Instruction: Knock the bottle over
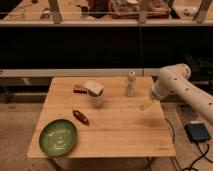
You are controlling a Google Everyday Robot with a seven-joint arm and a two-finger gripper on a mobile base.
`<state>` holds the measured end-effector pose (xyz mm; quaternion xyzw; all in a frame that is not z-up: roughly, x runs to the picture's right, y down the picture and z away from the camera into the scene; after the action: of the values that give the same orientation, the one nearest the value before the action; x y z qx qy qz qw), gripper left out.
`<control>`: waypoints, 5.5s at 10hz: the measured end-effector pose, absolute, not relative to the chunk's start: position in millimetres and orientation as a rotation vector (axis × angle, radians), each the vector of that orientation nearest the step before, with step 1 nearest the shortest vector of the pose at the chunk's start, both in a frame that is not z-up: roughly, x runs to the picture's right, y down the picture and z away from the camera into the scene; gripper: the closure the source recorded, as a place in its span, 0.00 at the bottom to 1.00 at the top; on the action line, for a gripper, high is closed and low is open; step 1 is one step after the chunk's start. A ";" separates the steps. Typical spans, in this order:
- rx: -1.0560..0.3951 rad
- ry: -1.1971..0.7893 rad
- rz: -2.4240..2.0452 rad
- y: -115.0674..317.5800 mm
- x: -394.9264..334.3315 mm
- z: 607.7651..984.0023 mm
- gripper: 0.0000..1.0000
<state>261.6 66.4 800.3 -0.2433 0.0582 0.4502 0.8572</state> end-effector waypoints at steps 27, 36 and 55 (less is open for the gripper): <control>-0.415 0.155 0.833 -34.6 249.0 854.4 0.92; -0.271 0.158 0.790 -38.3 202.1 865.3 0.93; -0.365 -0.112 1.010 -11.4 242.9 870.9 0.93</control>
<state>242.9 -11.4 870.9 -0.1739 -0.0532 0.4807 0.8578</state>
